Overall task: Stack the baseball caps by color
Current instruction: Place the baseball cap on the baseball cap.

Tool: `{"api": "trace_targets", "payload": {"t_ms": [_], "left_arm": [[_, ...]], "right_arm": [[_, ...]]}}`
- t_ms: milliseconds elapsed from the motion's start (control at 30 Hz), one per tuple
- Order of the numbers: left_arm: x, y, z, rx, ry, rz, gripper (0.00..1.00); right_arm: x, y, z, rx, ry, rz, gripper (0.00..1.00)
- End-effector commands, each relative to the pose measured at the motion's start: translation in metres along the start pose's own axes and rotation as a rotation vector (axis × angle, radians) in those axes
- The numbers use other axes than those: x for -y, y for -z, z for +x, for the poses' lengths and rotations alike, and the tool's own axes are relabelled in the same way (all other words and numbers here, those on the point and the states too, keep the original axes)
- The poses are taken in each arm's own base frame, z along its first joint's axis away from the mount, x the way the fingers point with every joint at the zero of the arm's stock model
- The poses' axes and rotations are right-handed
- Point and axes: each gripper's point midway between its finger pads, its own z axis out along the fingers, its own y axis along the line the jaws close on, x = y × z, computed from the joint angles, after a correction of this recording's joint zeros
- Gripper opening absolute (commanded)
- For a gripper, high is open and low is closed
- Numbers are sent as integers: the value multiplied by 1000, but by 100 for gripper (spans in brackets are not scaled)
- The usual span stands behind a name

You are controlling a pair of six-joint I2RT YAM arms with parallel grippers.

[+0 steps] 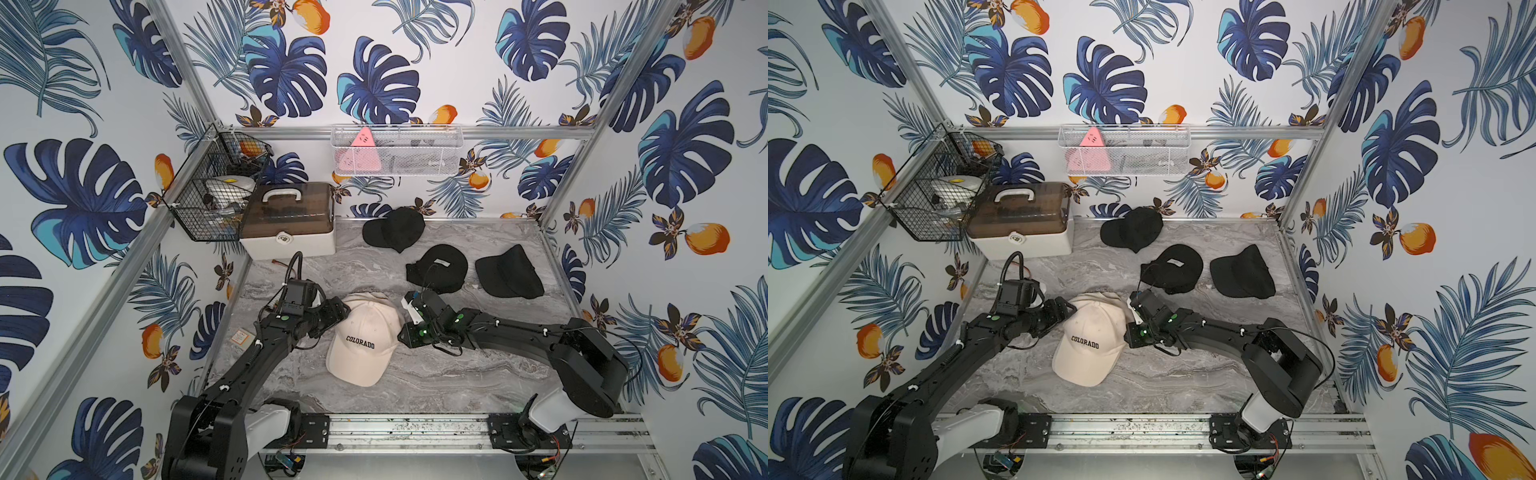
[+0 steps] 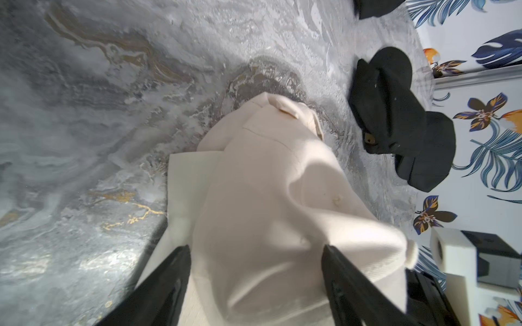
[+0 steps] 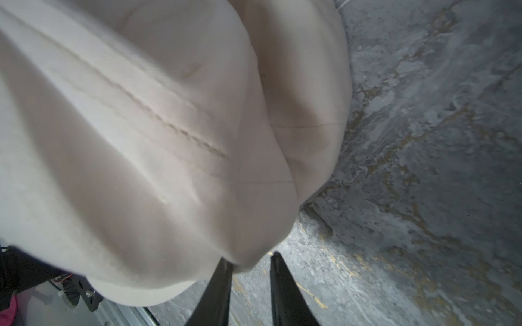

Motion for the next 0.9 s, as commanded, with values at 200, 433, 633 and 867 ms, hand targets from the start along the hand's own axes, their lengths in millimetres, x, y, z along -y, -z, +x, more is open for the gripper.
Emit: {"api": "trace_targets", "payload": {"t_ms": [200, 433, 633, 867], "left_arm": [[-7, -3, -7, 80, 21, -25, 82], [5, 0, -12, 140, 40, 74, 99], [-4, -9, -18, 164, 68, 39, 99], [-22, -30, 0, 123, 169, 43, 96]], "right_arm": [[-17, 38, -23, 122, -37, -56, 54], [-12, 43, -29, 179, -272, -94, 67], [-8, 19, -32, 169, -313, -92, 69], [25, -12, -37, 131, -349, -32, 68]]}}
